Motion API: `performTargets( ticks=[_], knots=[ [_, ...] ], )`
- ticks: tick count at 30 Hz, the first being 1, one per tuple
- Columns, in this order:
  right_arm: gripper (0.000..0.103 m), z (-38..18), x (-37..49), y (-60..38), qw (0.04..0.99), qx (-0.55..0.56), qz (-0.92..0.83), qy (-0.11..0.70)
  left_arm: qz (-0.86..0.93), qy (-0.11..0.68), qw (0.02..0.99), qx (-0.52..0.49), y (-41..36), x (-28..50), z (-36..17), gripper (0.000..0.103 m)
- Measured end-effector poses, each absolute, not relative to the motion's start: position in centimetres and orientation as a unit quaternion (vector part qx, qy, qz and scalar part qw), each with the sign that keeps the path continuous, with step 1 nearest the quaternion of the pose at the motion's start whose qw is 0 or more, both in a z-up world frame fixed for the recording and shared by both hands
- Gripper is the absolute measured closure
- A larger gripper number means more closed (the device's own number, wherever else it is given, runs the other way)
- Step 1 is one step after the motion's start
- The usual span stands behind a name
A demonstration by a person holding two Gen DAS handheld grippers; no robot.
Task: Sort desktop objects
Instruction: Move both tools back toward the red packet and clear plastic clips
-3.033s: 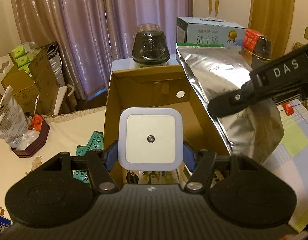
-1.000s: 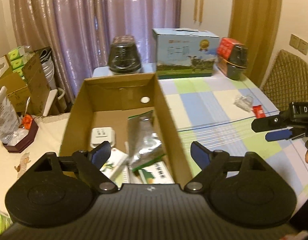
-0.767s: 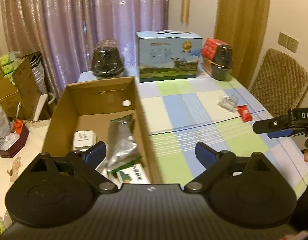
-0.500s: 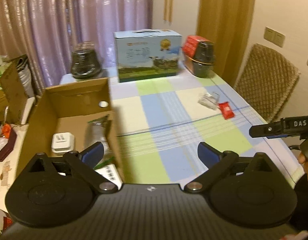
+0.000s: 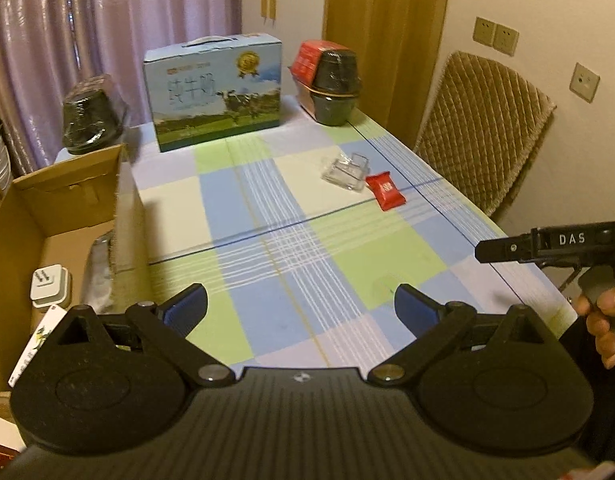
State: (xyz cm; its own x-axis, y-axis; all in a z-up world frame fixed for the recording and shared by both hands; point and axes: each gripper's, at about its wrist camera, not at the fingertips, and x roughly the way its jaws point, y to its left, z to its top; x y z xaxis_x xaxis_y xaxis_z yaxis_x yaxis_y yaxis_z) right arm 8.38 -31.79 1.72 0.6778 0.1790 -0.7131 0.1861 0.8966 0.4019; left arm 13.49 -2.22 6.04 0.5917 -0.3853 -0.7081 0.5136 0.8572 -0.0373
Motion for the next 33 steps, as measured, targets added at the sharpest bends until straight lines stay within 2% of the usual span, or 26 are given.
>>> performTargets(
  ticks=[33],
  knots=[
    [0.002,-2.2,12.2,-35.0,0.889,0.214,-0.018,0.406,-0.27,0.409,0.865,0.104,-8.5,19.0,1.3,0.005]
  ],
)
